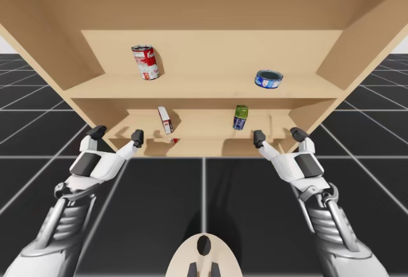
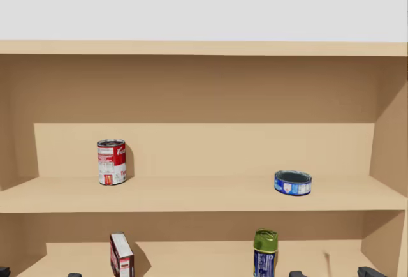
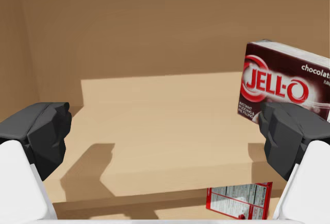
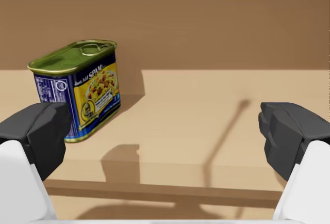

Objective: Look through the shelves, find the gelatin box, and take it.

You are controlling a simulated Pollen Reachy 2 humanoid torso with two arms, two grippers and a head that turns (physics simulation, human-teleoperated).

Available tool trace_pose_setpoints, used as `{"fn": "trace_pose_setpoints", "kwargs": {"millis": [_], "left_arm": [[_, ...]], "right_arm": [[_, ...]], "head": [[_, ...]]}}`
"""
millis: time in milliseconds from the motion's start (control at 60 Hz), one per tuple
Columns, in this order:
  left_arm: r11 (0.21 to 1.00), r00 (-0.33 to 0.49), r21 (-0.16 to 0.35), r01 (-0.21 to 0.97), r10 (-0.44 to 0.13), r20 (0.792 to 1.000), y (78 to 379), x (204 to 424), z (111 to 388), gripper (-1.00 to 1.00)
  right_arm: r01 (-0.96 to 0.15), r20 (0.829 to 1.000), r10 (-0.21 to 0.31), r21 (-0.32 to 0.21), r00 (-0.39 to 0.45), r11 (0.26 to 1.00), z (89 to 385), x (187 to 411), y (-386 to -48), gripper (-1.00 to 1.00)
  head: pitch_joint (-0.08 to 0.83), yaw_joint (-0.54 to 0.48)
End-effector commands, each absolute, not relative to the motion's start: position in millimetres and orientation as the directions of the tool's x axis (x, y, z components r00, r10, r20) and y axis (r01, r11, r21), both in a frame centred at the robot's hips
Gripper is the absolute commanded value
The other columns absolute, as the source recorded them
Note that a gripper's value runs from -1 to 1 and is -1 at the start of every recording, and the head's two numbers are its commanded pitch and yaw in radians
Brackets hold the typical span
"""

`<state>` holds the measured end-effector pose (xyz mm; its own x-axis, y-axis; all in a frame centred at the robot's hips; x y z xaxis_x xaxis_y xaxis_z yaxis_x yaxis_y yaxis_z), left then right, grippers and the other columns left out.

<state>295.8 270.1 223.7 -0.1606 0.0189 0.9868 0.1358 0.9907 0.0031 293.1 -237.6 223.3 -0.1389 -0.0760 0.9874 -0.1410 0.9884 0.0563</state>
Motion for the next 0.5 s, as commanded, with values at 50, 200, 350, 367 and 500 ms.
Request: {"fn": "trace_pose_setpoints", "kwargs": {"millis": [50,200,350,367,500], "left_arm": [[0.991,-0.159,0.006,0.136,0.016,0.987,270.0,296.2,223.2,-1.00],[0.991,-0.159,0.006,0.137,0.016,0.987,269.5,296.2,223.1,-1.00],[0.990,-0.160,0.005,0.137,0.017,0.987,269.6,296.4,223.1,-1.00],[0.991,-0.160,0.006,0.137,0.017,0.987,269.6,296.3,223.1,-1.00],[0.990,-0.160,0.009,0.140,0.014,0.987,268.7,296.2,223.0,-1.00]], "right_arm": [[-0.129,0.988,-0.084,0.067,-0.130,0.989,222.8,290.5,-234.1,-1.00],[-0.145,0.988,-0.085,0.066,-0.130,0.987,223.2,291.9,-235.3,-1.00],[-0.137,0.989,-0.079,0.061,-0.128,0.989,221.2,293.7,-235.9,-1.00],[-0.137,0.989,-0.078,0.060,-0.128,0.989,221.1,293.7,-235.9,-1.00],[-0.135,0.990,-0.071,0.054,-0.124,0.989,219.4,294.7,-236.2,-1.00]], "head": [[0.010,-0.03],[0.067,-0.03],[0.159,-0.03],[0.166,-0.03],[0.266,-0.01]]}}
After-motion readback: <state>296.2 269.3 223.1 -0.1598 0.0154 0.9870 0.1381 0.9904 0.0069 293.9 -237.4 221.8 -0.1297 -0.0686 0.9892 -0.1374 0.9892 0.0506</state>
